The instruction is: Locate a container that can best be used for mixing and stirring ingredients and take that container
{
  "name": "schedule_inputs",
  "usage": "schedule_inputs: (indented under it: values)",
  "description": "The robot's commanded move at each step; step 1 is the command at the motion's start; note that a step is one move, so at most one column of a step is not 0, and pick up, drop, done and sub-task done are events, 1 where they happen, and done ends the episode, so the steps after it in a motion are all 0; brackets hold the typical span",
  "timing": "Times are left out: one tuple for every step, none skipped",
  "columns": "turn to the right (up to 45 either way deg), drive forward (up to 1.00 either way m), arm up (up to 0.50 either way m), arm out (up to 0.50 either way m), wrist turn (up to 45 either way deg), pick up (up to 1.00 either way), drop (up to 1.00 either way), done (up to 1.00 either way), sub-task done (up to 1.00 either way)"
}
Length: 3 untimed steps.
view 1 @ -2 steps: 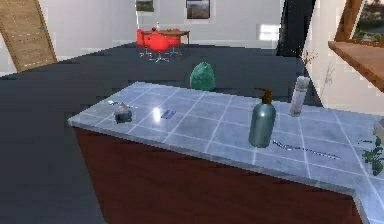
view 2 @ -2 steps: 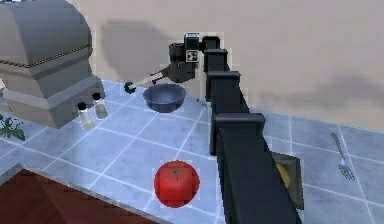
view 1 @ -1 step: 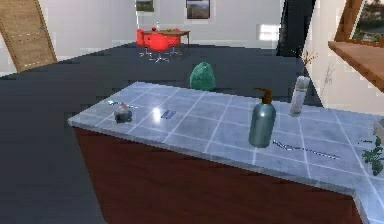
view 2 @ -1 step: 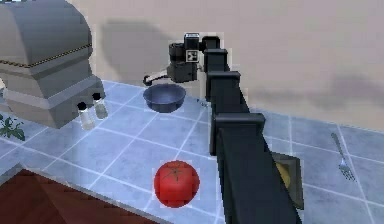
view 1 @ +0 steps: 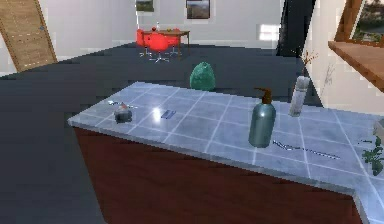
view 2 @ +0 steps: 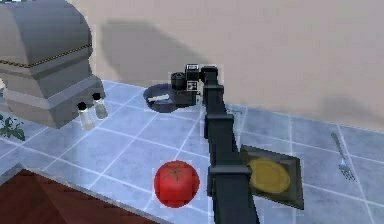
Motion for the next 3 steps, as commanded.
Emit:
schedule_inputs:
  values:
    - [0.0,0.00,0.00,0.00,0.0,1.00,0.00,0.00,0.00]
    - [0.0,0.00,0.08,0.00,0.0,0.00,0.00,0.00,0.00]
    - [0.0,0.00,0.00,0.00,0.0,0.00,0.00,1.00,0.00]
